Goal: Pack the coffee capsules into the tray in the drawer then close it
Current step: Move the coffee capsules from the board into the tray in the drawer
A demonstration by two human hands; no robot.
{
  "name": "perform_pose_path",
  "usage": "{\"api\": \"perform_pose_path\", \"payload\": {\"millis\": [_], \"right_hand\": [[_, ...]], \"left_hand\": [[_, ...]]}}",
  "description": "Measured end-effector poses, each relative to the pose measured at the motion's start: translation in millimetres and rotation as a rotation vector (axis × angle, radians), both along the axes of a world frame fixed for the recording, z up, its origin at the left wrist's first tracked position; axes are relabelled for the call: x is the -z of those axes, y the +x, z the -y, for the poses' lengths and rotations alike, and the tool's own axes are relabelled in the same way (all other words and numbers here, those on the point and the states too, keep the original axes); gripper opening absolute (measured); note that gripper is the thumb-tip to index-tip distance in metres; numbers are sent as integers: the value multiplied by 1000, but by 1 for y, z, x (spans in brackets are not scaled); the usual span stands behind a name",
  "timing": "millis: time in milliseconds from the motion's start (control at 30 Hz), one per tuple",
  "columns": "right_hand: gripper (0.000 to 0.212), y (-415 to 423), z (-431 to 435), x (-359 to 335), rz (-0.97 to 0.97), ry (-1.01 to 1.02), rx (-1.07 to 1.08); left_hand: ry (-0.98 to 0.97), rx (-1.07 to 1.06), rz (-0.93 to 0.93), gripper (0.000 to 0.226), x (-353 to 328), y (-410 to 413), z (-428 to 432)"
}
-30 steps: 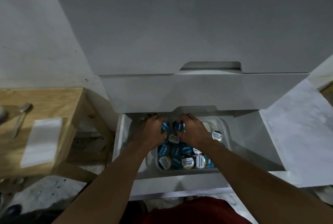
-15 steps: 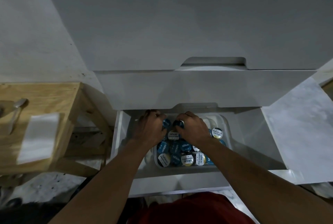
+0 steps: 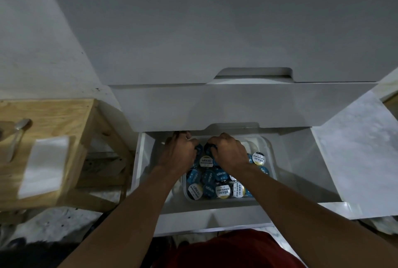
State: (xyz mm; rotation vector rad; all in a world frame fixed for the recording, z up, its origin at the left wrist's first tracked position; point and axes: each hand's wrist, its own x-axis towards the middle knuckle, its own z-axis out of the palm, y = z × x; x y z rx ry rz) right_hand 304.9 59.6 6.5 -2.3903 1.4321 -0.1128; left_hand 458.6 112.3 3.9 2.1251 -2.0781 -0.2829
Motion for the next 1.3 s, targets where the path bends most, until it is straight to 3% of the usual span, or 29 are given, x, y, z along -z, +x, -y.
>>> {"api": "perform_pose_path", "payload": {"millis": [333, 533, 733, 967, 1300], "right_hand": [[26, 6, 0, 1, 5, 19, -29], [25, 5, 0, -2, -10, 27, -21], [32, -14, -7, -16, 20, -23, 66], [38, -80, -28, -44, -70, -115, 223], [34, -213, -36, -78, -39, -335, 441]], "left_hand": [[37, 19, 207, 28, -11, -1, 1], [39, 14, 168, 30, -10, 2, 1], [-85, 104, 70, 25, -18, -9, -8], [-96, 211, 86, 38, -42, -66, -1], [-355, 427, 34, 24, -80, -197, 20]]}}
